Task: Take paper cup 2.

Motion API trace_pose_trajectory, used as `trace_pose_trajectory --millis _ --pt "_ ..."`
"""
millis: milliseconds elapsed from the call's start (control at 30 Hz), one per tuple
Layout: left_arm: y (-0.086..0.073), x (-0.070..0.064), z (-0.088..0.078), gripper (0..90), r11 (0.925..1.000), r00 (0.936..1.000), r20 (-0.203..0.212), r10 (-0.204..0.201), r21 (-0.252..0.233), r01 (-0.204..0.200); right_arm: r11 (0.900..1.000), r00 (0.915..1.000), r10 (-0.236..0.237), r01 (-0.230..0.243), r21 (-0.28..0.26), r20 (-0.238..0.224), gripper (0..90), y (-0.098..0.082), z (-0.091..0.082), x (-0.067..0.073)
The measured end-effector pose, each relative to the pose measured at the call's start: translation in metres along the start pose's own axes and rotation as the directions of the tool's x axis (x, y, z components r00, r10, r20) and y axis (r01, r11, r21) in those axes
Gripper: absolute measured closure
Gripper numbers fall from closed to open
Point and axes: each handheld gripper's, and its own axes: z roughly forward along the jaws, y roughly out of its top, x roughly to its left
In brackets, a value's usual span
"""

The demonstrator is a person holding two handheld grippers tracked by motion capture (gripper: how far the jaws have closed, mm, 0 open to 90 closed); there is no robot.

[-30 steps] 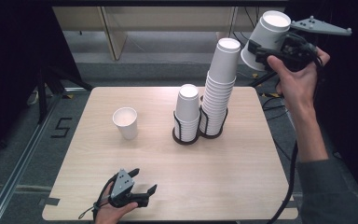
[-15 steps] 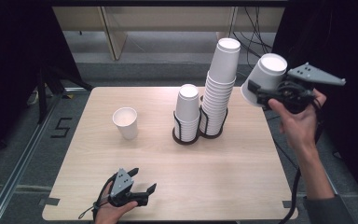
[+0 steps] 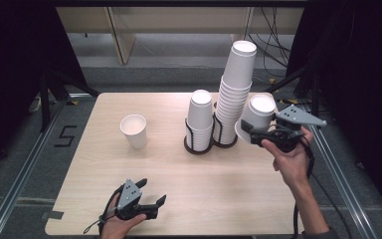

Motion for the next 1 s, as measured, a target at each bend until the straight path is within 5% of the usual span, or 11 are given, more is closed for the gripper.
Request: trace_pose_trajectory --millis 233,633,800,1000 --pt "-0.001 0.002 0.002 14.6 0.9996 0.9995 0.011 -0.029 -0.001 0.029 1.0 0.9981 -0.011 0.012 0.016 -0.06 18.7 -0.028 0.017 0.018" --pt "0.0 0.004 0.0 14.6 0.9997 0.9997 0.013 -0.022 -0.009 0.022 0.996 0.9876 -0.023 0.037 0.085 -0.155 18.5 -0.065 0.041 0.045" --pt "0.0 0.004 -0.001 14.6 0.9996 0.9996 0.007 -0.026 -0.009 0.026 0.989 0.9789 0.0 0.03 0.146 -0.204 18.5 -0.076 0.049 0.059" --pt "0.001 0.003 -0.002 14.6 0.9997 0.9997 0.004 -0.022 -0.003 0.022 0.989 0.9665 -0.009 0.045 0.138 -0.256 18.5 -0.081 0.055 0.074"
